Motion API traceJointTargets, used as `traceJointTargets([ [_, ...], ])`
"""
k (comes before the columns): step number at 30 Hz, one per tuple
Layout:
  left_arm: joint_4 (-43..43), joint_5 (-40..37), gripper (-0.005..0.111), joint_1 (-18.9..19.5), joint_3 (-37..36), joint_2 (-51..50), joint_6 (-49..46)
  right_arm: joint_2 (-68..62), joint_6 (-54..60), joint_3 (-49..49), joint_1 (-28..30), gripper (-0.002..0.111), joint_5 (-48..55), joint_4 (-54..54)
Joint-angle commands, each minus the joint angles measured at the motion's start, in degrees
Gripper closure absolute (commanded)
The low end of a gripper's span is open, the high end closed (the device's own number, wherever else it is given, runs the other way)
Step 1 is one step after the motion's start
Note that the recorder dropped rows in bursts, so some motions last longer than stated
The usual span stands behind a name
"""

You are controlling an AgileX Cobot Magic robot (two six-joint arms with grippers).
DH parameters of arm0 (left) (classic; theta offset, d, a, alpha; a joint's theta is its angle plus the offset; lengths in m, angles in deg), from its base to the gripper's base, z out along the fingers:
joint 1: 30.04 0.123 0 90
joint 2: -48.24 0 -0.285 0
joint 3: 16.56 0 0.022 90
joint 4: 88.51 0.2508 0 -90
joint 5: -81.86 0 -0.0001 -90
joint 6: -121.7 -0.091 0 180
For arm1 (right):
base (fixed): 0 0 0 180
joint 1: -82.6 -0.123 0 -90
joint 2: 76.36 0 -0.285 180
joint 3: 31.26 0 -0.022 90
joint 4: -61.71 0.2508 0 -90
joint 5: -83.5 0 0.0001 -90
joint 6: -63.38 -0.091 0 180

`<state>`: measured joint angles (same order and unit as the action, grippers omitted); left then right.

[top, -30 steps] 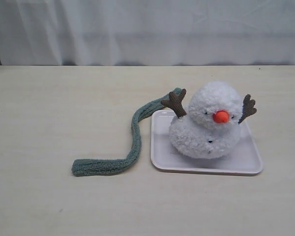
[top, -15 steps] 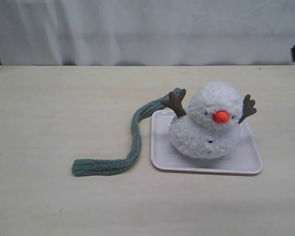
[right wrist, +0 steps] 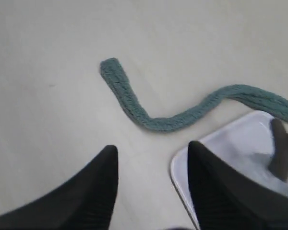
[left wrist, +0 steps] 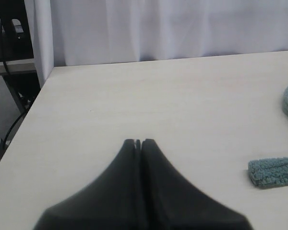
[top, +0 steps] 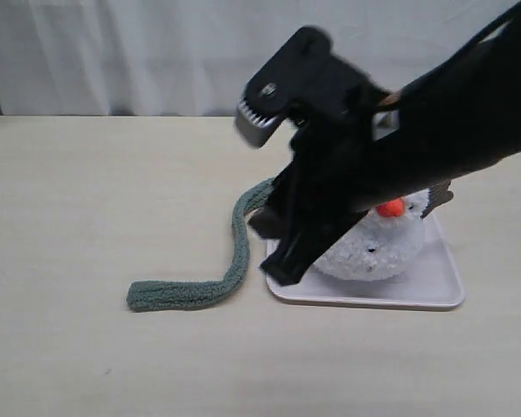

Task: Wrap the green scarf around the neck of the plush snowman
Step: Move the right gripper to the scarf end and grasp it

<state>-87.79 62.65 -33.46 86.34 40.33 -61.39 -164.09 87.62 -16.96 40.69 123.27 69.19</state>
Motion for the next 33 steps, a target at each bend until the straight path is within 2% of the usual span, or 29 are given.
traceJointTargets([
  [1,0.1,0.7,0.107,-0.4,-0.1,0.1,0.3,-7.9,-0.5,-2.8,-5.5,0.057,-2.5,-2.2],
  [5,0.1,0.7,0.107,-0.4,-0.1,0.1,0.3,-16.2,-0.7,-6.7,-8.3,0.057,-1.8,-5.0],
  [14,0.1,0.7,0.107,-0.4,-0.1,0.1,0.3,-30.7,-1.6,-16.5,-8.6,0.056,-2.1,-10.7],
  [19,0.1,0.7,0.107,-0.4,-0.1,0.1,0.3,-36.8,-7.7,-20.4,-8.6,0.040,-2.1,-17.6],
  [23,0.1,0.7,0.107,-0.4,-0.1,0.1,0.3,-40.5,-11.4,-21.8,-8.6,0.041,-2.0,-24.3],
  [33,0.1,0.7,0.107,-0.4,-0.1,0.1,0.3,-45.5,-9.9,-22.1,-8.6,0.041,-4.6,-28.2],
])
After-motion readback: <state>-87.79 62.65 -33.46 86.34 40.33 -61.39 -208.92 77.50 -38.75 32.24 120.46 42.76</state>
